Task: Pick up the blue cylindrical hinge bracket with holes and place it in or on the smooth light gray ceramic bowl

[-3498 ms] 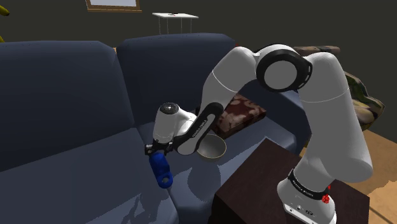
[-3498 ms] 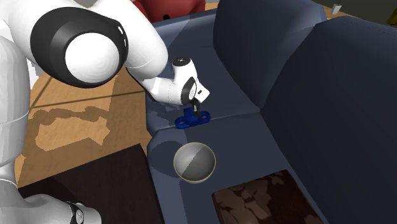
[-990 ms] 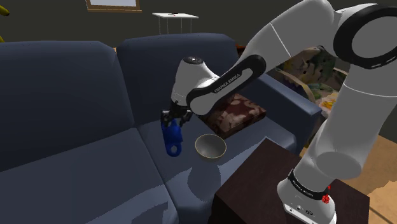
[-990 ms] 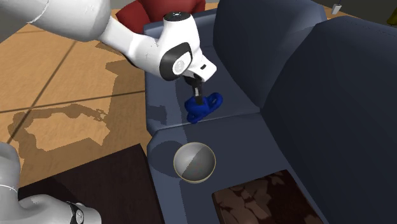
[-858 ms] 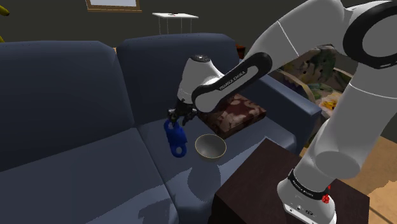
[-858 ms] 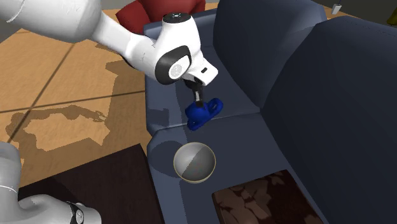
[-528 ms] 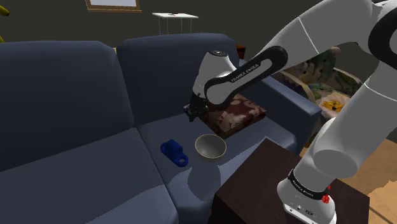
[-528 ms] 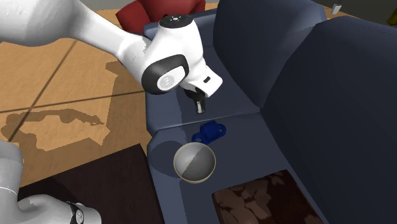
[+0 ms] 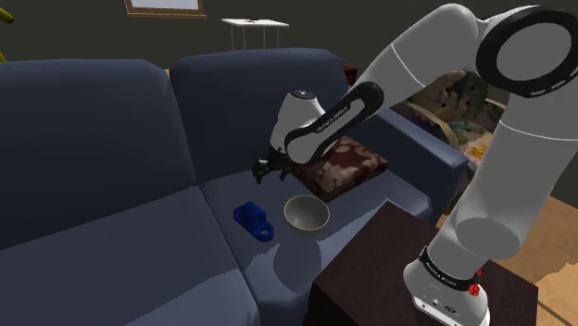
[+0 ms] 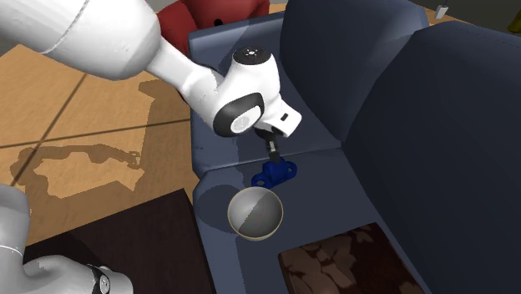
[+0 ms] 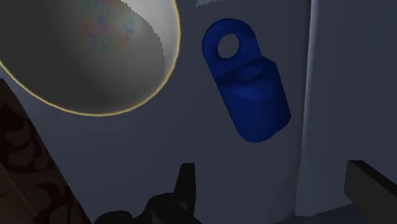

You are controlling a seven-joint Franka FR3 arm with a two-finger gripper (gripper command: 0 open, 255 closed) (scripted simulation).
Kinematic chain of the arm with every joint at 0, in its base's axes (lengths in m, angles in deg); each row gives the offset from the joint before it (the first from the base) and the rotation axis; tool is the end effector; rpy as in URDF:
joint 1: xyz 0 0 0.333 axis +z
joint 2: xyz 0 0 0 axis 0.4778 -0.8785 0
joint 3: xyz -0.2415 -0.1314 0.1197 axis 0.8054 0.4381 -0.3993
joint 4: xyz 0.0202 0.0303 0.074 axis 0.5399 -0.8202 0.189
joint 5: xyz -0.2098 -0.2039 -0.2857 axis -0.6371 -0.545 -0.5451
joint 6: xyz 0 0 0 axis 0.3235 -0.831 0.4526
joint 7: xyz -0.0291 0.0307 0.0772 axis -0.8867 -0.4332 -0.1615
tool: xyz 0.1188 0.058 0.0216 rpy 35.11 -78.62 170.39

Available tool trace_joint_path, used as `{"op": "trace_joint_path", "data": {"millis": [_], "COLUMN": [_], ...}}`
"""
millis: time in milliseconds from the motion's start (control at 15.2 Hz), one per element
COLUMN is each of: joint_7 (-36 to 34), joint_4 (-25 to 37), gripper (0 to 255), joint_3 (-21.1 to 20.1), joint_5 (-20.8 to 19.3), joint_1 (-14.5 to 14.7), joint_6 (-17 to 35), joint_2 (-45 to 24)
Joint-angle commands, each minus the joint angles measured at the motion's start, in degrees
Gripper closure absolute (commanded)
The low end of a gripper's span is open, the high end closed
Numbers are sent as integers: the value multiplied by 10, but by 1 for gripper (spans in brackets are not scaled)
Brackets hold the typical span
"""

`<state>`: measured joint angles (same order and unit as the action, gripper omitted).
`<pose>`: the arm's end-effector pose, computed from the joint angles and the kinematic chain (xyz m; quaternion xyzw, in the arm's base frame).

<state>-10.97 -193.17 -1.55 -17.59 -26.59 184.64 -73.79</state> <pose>0.5274 0.1458 0.2453 -0.9787 0.1584 -0.1084 0.0730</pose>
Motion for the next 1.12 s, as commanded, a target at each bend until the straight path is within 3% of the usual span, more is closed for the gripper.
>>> {"op": "trace_joint_path", "data": {"millis": [0, 594, 1056], "joint_7": [9, 65, 62], "joint_4": [31, 189, 225], "gripper": [0, 0, 0], "joint_3": [2, 13, 25], "joint_5": [-17, -68, -76], "joint_1": [3, 20, 34], "joint_6": [21, 62, 82], "joint_2": [-55, -267, -323]}}
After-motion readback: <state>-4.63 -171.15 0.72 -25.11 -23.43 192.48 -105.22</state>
